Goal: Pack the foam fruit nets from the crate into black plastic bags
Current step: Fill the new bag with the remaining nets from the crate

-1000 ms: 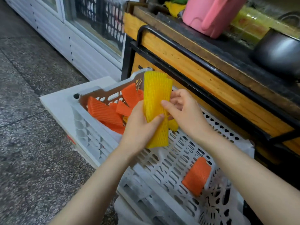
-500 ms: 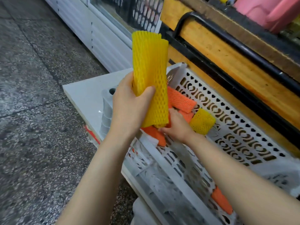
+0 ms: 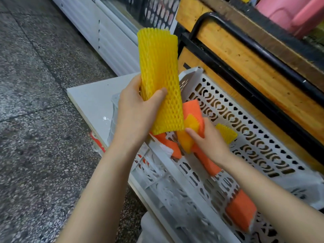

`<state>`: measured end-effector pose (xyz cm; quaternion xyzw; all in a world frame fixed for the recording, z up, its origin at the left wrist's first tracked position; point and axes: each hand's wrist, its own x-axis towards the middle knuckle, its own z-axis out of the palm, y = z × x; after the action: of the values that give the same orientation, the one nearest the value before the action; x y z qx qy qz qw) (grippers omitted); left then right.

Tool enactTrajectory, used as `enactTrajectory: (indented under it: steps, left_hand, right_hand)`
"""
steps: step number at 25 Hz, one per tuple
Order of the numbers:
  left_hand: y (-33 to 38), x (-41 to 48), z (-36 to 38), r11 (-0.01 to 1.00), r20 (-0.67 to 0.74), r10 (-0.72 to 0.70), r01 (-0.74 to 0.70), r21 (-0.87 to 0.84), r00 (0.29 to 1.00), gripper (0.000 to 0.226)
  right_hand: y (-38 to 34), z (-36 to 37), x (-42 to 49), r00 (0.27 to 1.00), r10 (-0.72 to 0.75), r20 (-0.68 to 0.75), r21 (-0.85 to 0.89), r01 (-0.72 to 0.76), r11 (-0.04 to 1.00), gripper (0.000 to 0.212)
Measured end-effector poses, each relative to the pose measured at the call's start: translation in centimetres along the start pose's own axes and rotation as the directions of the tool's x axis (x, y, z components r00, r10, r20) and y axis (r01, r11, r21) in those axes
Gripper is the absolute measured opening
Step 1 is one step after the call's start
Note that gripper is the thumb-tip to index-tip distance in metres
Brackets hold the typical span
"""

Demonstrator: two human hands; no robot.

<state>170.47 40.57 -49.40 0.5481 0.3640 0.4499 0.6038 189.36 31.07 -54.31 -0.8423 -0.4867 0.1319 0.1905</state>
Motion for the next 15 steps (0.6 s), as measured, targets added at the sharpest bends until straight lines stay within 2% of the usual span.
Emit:
enactTrajectory:
  steps: [4, 5, 8, 10, 13, 15]
  left_hand:
    - [0.0, -0.7, 0.5, 1.000, 0.037, -0.017, 0.017, 0.010, 0.999, 0.028]
    - [0.0, -1.0, 0.6, 1.000, 0.049, -0.021, 0.020, 0.012, 0.999, 0.024]
    - [0.2, -1.9, 1.4, 0.999, 0.091, -0.007, 0.003, 0.035, 0.996, 0.016]
    - [0.2, -2.4, 1.8, 0.999, 0.103, 0.002, -0.007, 0.048, 0.995, 0.015]
    - [0.1, -2.7, 2.1, 0.998, 0.118, 0.000, -0.007, 0.061, 0.993, 0.017]
    - [-0.1, -2.8, 2.2, 0.998, 0.123, -0.003, -0.006, 0.069, 0.992, 0.022]
  right_hand:
    - [-0.4, -4.8, -2.8, 0.983, 0.067, -0.172, 0.186, -0.034, 0.982, 0.015]
    - [0.1, -5.5, -2.8, 0.972, 0.065, -0.225, 0.142, -0.033, 0.989, 0.015]
    - [3.0, -5.5, -1.6, 0.947, 0.022, -0.321, -0.200, -0.090, 0.976, 0.033]
    - [5.1, -3.7, -0.9, 0.963, 0.067, -0.262, -0.297, -0.146, 0.944, 0.043]
    - [7.2, 0.1, -0.8, 0.977, 0.203, -0.056, -0.346, -0.210, 0.914, 0.045]
    - [7.7, 1.5, -0.8, 0.970, 0.240, 0.040, -0.381, -0.207, 0.901, 0.059]
